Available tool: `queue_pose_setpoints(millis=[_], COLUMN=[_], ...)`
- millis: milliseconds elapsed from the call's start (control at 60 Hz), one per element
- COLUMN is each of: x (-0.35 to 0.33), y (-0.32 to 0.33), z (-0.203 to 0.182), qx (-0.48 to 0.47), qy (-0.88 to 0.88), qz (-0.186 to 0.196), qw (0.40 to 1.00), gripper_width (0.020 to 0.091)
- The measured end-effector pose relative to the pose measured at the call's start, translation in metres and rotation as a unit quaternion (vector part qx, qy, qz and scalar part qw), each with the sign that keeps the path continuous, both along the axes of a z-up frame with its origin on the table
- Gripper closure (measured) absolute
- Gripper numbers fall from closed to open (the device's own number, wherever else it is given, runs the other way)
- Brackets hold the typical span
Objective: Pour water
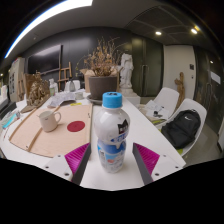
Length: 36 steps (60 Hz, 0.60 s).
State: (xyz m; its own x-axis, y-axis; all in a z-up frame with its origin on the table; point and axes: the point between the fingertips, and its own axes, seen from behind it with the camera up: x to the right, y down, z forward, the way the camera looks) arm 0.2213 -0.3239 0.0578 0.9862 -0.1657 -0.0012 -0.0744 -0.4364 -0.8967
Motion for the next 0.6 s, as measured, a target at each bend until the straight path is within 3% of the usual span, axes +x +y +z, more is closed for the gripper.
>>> queue_pose_setpoints(millis=[83, 167, 400, 600], x=[0.006, 0.006, 0.009, 0.009], y=[0.018, 0.029, 0.035, 0.033], z=[-0.013, -0.016, -0.016, -0.011], qx=[0.0, 0.009, 0.021, 0.008], qy=[-0.005, -0.005, -0.02, -0.042], qz=[0.005, 0.012, 0.004, 0.004], qw=[1.0, 1.0, 1.0, 0.999], gripper_width=[0.032, 0.057, 0.0739, 0.0742])
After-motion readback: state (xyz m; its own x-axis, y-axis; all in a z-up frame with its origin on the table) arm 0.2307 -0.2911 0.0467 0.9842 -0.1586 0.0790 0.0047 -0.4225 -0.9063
